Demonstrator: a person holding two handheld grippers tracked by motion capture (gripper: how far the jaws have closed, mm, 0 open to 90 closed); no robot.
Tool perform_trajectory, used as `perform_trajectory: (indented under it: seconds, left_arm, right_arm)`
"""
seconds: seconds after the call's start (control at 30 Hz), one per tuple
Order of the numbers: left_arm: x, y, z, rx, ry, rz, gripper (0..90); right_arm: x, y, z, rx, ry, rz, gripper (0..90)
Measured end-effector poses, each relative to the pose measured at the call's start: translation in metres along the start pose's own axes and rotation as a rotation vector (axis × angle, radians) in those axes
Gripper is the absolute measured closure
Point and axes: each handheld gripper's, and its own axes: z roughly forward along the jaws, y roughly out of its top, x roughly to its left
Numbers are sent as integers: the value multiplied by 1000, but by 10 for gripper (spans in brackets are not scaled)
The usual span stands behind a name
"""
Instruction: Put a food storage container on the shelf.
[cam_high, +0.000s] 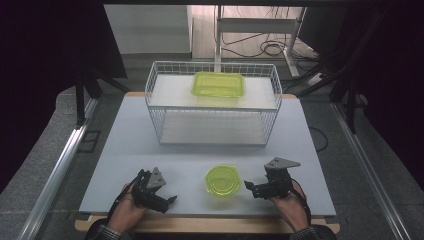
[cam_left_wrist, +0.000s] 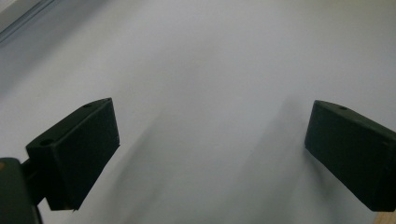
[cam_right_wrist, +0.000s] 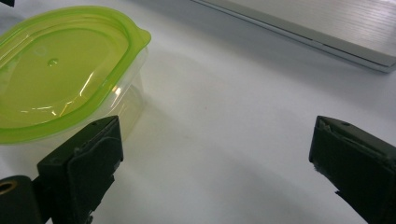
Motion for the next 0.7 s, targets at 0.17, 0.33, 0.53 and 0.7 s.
perform_trajectory:
  seconds: [0.17,0.33,0.53,0.7]
  left_arm:
    - [0,0,1,0,2,2,29]
    - [0,0,1,0,4,1,28]
    - [1,0,1,-1,7,-1,28]
    - [1,0,1,2,8,1,29]
  right_arm:
    - [3,3,-2,-13,-15,-10,21]
    - [4,6,-4,-23,-7,-9,20]
    - [7,12,-4,-33,31,-6,15]
    - [10,19,-3,-29,71,17,32]
